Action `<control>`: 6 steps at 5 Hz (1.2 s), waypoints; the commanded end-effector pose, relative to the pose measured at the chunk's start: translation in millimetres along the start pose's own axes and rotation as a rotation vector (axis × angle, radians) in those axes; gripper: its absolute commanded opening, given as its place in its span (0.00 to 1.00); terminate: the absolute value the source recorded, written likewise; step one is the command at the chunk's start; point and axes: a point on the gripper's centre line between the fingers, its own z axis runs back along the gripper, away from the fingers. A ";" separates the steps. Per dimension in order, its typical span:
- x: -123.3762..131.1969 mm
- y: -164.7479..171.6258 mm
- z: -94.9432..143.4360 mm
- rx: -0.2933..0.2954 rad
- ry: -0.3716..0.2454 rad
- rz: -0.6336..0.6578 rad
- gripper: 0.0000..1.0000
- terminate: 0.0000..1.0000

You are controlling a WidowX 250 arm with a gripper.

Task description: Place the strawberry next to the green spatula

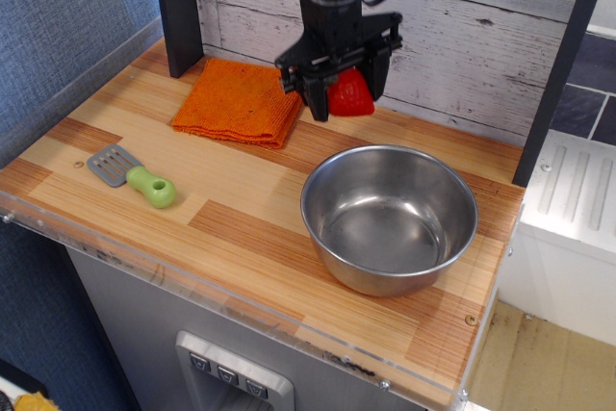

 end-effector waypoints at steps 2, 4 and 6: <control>0.2 33.2 56.1 -0.035 -0.063 0.012 0.00 0.00; -18.8 75.8 48.8 0.023 -0.068 -0.013 0.00 0.00; -33.7 125.6 14.5 0.086 -0.061 0.025 0.00 0.00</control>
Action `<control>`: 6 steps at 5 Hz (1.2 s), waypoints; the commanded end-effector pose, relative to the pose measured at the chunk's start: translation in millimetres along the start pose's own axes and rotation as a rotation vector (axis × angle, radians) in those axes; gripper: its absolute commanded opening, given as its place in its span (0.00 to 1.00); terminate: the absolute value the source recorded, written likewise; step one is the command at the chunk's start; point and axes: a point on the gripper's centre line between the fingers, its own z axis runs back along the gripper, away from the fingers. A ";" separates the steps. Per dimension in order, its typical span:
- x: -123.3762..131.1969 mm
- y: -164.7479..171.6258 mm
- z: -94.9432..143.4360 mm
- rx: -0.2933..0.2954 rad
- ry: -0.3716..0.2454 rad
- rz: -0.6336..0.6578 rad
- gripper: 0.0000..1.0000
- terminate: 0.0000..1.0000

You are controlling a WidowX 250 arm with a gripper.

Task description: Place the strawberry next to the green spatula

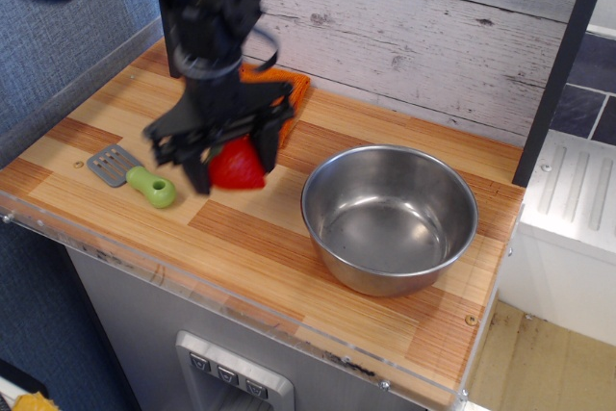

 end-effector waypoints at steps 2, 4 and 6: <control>-0.8 17.4 -27.9 0.014 -0.033 -0.016 0.00 0.00; 2.4 15.5 -23.8 0.041 0.019 -0.016 1.00 0.00; -1.4 14.4 -27.4 0.044 0.053 0.009 1.00 0.00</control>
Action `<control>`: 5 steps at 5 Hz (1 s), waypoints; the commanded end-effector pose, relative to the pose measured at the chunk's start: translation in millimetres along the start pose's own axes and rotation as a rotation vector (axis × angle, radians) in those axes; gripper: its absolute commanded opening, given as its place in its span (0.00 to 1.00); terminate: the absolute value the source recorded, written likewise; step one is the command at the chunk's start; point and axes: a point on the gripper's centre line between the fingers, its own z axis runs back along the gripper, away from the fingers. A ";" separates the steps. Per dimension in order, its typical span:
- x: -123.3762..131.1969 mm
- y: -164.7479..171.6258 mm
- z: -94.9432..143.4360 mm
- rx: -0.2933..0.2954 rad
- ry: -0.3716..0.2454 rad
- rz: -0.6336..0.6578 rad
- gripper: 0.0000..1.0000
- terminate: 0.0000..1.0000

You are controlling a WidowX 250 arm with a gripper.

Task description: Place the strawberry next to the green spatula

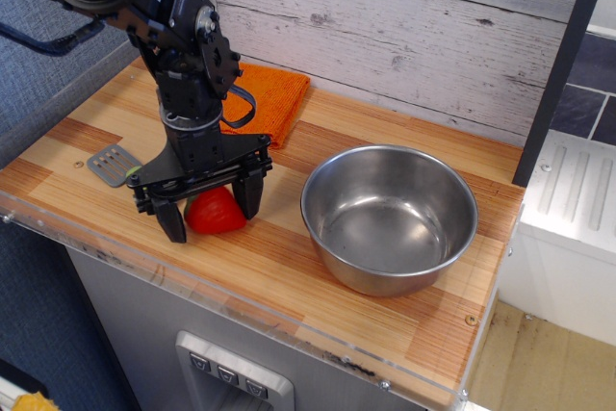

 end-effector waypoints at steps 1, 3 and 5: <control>6.9 -15.6 28.2 -0.055 -0.019 -0.005 1.00 0.00; 18.8 -27.3 92.3 -0.085 -0.030 -0.070 1.00 0.00; 20.2 -26.1 117.4 -0.157 -0.018 -0.099 1.00 0.00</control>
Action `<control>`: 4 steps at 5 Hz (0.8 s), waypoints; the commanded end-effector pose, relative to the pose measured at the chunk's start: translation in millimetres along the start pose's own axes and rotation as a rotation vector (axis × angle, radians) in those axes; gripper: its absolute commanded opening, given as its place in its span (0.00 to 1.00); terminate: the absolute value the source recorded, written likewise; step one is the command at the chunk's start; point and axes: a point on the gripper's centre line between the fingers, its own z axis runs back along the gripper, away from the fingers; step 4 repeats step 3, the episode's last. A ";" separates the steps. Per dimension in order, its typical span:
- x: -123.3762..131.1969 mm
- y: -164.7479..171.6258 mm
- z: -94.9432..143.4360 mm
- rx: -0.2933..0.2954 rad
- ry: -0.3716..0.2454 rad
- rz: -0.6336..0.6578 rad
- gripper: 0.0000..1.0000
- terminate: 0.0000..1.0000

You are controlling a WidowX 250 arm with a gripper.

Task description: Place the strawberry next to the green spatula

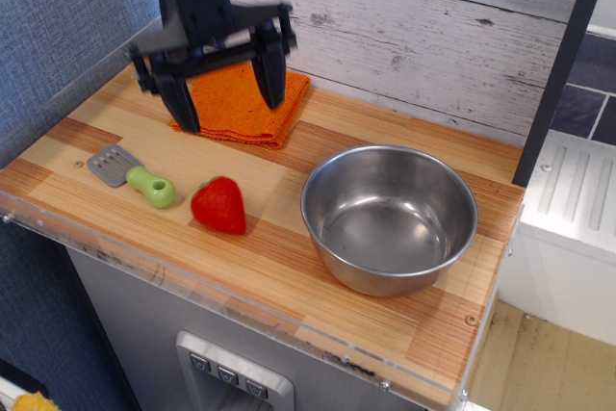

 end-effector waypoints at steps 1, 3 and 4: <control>3.4 -3.5 18.5 -0.029 -0.040 -0.005 1.00 0.00; 3.4 -3.5 18.5 -0.029 -0.040 -0.005 1.00 1.00; 3.4 -3.5 18.5 -0.029 -0.040 -0.005 1.00 1.00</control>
